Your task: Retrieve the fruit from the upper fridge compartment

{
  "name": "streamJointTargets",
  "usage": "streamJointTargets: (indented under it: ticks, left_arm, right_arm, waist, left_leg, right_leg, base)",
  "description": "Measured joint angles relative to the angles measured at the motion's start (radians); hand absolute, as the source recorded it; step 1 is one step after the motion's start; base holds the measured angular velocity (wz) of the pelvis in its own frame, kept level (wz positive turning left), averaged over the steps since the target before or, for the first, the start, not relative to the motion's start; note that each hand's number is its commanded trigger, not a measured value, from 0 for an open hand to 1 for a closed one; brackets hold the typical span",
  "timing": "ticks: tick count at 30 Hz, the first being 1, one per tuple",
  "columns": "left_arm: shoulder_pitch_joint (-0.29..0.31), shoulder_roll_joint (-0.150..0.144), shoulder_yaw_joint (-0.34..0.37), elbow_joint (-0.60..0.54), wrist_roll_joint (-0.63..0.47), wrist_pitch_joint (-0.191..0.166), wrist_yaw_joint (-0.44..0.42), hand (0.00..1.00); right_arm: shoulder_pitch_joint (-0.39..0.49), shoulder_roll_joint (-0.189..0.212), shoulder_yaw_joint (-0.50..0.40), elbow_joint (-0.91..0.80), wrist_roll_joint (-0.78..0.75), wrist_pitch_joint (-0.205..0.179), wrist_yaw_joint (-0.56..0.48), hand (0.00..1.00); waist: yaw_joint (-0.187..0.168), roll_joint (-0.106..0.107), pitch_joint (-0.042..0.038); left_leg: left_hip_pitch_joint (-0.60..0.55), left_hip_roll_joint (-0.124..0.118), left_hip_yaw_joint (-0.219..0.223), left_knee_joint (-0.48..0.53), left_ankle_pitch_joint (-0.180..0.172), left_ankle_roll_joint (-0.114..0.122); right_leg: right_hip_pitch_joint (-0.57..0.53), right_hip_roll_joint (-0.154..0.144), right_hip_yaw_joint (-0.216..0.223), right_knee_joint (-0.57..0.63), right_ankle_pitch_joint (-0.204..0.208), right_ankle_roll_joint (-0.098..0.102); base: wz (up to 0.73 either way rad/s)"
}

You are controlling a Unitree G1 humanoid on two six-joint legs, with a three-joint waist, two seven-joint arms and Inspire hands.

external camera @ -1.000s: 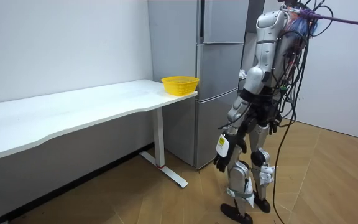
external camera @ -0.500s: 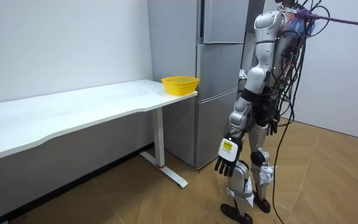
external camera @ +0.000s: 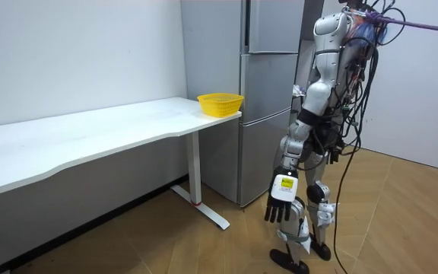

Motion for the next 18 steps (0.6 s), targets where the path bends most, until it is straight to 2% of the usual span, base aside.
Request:
streamJointTargets:
  ticks: [2, 5, 10, 11, 13, 14, 18]
  left_arm:
    - [0.004, 0.0, 0.026, -0.038, -0.063, -0.012, 0.033, 0.0]
    - [0.003, 0.0, 0.034, -0.096, -0.145, -0.048, 0.094, 0.0]
    - [-0.009, 0.0, 0.034, -0.213, -0.174, -0.097, 0.185, 0.0]
    - [-0.011, -0.001, 0.034, -0.257, -0.184, -0.112, 0.214, 0.0]
    - [-0.01, -0.007, 0.036, -0.337, -0.184, -0.141, 0.259, 0.0]
    - [-0.013, -0.01, 0.036, -0.383, -0.184, -0.169, 0.282, 0.0]
    - [-0.019, -0.011, 0.036, -0.51, -0.184, -0.232, 0.373, 0.0]
  right_arm:
    - [0.004, -0.001, -0.002, -0.002, 0.0, 0.0, -0.002, 0.0]
    - [0.009, -0.001, -0.001, -0.013, 0.0, -0.003, -0.015, 0.0]
    - [0.012, -0.005, 0.0, -0.026, 0.001, -0.023, -0.02, 0.0]
    - [0.017, -0.006, -0.002, -0.044, 0.0, -0.03, -0.02, 0.0]
    - [0.018, -0.008, -0.01, -0.054, -0.002, -0.044, -0.021, 0.0]
    - [0.018, -0.008, -0.014, -0.058, -0.002, -0.054, -0.021, 0.0]
    - [0.028, -0.008, -0.017, -0.102, 0.0, -0.081, -0.029, 0.0]
  waist:
    - [0.003, 0.001, -0.0004]
    - [0.007, 0.003, -0.0008]
    - [0.014, 0.005, -0.001]
    - [0.017, 0.011, -0.0044]
    - [0.021, 0.01, -0.004]
    - [0.027, 0.008, -0.0032]
    - [0.03, 0.018, -0.0077]
  left_leg:
    - [0.0, -0.001, 0.001, -0.001, 0.0, 0.0]
    - [-0.005, -0.001, 0.002, -0.002, 0.0, 0.0]
    - [-0.009, -0.009, -0.002, -0.002, 0.0, 0.0]
    - [-0.011, -0.008, -0.004, -0.002, 0.0, 0.0]
    - [-0.011, -0.004, -0.008, 0.001, 0.0, 0.0]
    - [-0.011, -0.004, -0.009, 0.001, 0.0, 0.0]
    - [-0.011, -0.004, -0.009, 0.001, 0.0, 0.0]
  right_leg:
    - [0.0, 0.0, 0.0, 0.002, 0.0, 0.0]
    - [-0.007, 0.0, 0.002, 0.003, 0.0, 0.0]
    - [-0.005, -0.001, -0.008, 0.002, 0.0, 0.001]
    - [-0.007, -0.002, -0.011, 0.003, 0.0, 0.001]
    - [-0.008, -0.003, -0.016, 0.003, 0.0, 0.001]
    - [-0.009, -0.003, -0.016, 0.002, 0.0, 0.001]
    - [-0.01, -0.001, -0.015, 0.004, 0.0, 0.001]
  base:
    - [0.0]
    - [0.0]
    - [0.02]
    - [0.05]
    - [0.05]
    - [0.0]
    - [0.0]
